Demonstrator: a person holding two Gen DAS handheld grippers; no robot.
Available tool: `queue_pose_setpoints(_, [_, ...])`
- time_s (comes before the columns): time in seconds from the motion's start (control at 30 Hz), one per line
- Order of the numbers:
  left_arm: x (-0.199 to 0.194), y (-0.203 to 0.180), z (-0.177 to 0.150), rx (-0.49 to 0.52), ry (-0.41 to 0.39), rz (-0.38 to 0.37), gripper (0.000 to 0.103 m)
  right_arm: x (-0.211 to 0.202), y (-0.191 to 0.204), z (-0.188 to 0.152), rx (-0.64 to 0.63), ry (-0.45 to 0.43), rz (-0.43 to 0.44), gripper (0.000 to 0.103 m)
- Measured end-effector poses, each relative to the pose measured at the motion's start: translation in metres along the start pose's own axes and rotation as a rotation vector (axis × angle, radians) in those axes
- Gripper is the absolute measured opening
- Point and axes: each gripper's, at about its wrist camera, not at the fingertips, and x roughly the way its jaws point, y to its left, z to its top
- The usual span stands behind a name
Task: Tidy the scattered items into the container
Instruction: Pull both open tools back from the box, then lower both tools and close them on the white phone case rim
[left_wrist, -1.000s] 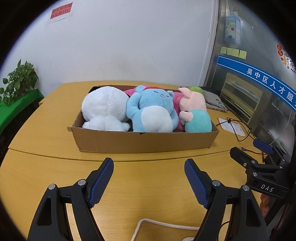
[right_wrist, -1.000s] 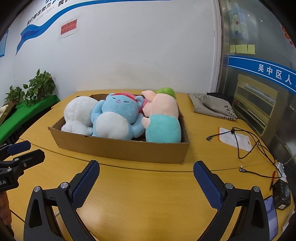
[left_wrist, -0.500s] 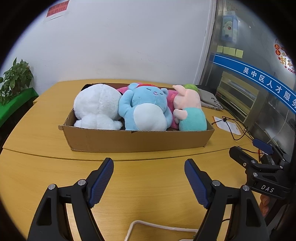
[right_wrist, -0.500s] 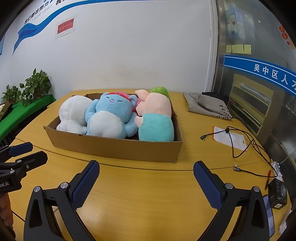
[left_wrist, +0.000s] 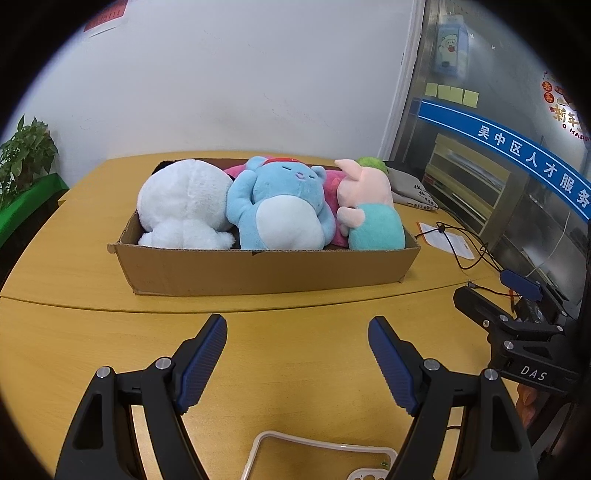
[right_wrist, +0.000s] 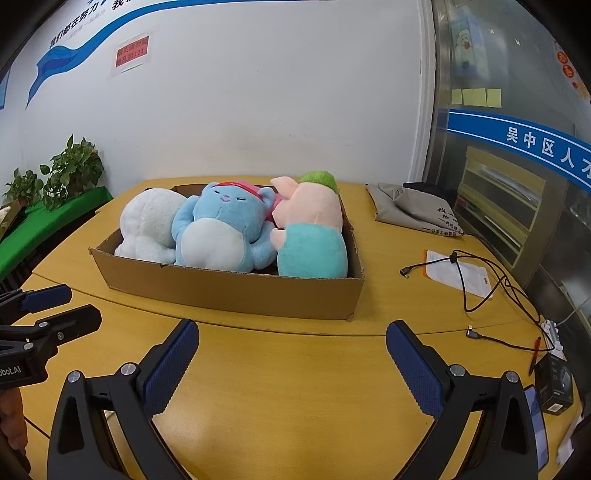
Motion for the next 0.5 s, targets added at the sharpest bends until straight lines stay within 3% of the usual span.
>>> queue_pose_setpoints(0.3, [0.010,0.012,-0.025,0.031,0.102,-0.026,0.079,-0.002,0.002,-0.028,0.003,0.060,0.023,0.103])
queue_pose_setpoints(0.5, [0.022,0.025,-0.058,0.051,0.207,-0.045,0.079,0.000,0.021,-0.094,-0.029,0.228,0.122,0.103])
